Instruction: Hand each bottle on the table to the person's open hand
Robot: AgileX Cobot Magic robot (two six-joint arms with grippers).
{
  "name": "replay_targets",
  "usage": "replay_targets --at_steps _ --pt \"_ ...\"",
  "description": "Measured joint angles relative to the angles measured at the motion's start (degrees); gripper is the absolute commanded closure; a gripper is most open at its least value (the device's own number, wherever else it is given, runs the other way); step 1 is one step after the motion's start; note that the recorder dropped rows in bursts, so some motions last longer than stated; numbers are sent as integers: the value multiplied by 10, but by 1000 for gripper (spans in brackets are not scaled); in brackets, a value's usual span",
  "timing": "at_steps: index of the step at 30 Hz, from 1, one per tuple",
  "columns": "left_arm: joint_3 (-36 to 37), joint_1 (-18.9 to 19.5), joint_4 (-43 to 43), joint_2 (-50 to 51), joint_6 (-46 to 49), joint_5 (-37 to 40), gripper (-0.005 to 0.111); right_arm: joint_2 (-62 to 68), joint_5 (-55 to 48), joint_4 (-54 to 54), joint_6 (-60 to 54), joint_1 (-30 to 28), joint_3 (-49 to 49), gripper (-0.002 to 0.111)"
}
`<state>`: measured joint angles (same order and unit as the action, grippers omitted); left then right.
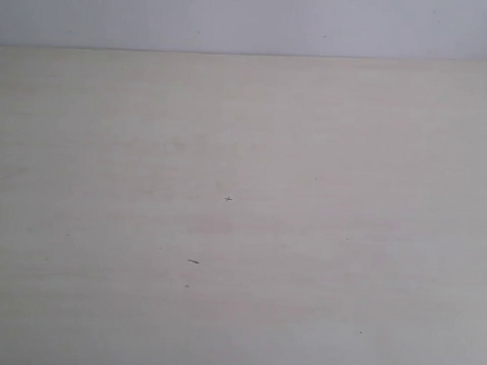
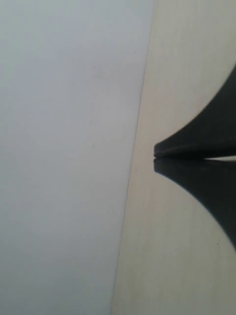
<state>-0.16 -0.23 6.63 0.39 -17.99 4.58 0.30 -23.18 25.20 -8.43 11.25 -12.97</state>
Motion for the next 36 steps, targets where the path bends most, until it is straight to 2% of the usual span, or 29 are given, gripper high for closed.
replay_targets --at_steps 6,11,15,19,26,27,30,36 --pt "0 0 0 0 0 0 107 0 11 -41 -3 0 4 108" --pt "0 0 0 0 0 0 107 0 116 -85 -4 -1 62 108" --pt "0 0 0 0 0 0 107 0 190 -86 -4 -32 110 108" --pt "0 0 0 0 0 0 107 0 199 -91 -4 -56 127 108" --pt "0 0 0 0 0 1 107 0 206 -103 -2 -59 127 108" --pt "0 0 0 0 0 1 107 0 206 -110 12 -59 127 108" --pt "0 0 0 0 0 1 107 0 195 -248 146 -59 127 108" --pt "0 0 0 0 0 1 107 0 192 -289 186 -59 127 108"
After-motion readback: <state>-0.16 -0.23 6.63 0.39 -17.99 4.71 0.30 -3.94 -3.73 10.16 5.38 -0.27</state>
